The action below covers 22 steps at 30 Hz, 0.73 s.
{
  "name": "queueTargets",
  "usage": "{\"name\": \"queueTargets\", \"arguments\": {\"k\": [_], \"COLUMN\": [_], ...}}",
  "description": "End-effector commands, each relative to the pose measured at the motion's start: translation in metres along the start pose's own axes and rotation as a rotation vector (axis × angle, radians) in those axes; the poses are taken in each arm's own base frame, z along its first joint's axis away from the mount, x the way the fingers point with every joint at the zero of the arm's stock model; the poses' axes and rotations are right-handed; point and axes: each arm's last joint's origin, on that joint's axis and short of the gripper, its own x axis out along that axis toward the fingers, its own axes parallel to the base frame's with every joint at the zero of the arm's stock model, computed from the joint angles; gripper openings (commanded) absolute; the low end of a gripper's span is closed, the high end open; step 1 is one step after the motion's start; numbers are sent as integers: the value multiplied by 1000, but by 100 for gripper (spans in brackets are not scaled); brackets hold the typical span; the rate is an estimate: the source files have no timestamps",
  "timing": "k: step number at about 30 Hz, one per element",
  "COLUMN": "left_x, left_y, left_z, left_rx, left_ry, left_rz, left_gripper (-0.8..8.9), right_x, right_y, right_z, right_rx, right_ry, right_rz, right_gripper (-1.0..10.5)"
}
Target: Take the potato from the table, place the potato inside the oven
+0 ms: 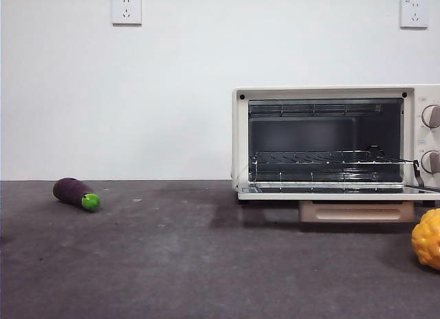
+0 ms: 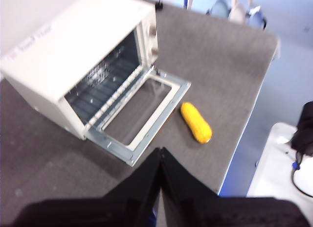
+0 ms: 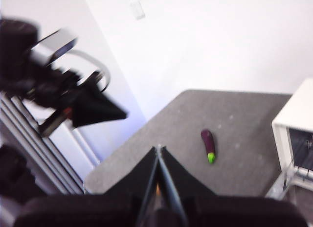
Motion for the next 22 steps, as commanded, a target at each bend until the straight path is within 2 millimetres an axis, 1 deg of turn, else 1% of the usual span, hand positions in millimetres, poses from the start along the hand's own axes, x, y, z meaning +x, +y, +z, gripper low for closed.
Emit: {"name": "queueTargets", "arguments": {"k": [1,3,6,9,13,16,19,22], "left_x": [-25,-44,-63,-69,-62,-51,-38,-29], "left_y": [-1,-2,-2,-4,-6,-8,-10,-11], "left_z": [-6,-12,-21,-35,-64,-89,-111,-130], "left_rx": [-9,-9,-24,-38,-44,-55,-82,-114], "left_ry": [-61,-104,-142,-129,-54,22,95,148], "left_rz": [-1,2,4,3,8,4,1,1], "left_gripper": [-5,-5,-5,-5,-5,-5,-5,-5], "right_x": [6,11,19,27,36,46,60,84], "right_y": [-6,-12,-21,-29,-39,-45,-47,-46], "right_z": [5,8,12,16,21,26,33,36], "right_rx": [56,77,93,104,115,117,112,101], "right_ry": [-3,4,17,30,37,32,21,34], "right_rz": [3,1,-1,21,30,60,97,147], "right_gripper": [1,1,1,2,1,1,1,1]}}
